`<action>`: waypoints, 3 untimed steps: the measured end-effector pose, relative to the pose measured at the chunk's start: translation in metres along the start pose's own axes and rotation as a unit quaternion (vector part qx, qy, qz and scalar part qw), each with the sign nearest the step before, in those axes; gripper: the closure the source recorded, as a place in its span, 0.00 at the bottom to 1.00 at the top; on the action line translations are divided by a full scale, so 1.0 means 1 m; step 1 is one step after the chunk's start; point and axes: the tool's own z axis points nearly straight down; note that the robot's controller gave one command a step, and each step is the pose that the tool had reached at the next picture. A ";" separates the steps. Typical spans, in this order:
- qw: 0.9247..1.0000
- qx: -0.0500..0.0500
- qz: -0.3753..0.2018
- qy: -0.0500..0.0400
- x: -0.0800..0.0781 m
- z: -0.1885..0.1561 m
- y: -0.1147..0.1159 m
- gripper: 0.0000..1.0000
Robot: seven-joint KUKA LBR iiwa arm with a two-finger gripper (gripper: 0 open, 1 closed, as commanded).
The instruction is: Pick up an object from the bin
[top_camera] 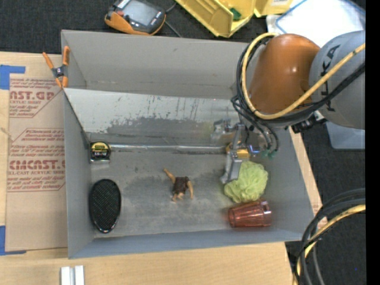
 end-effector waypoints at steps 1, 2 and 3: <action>1.000 0.000 0.000 -0.004 -0.002 -0.004 0.000 0.00; 0.993 0.001 -0.121 -0.004 0.005 0.074 0.035 0.00; 0.890 0.002 -0.456 -0.004 0.007 0.059 0.050 0.00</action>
Offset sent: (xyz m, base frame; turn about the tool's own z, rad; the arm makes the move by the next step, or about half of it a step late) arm -0.0129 0.0639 -0.1389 -0.4409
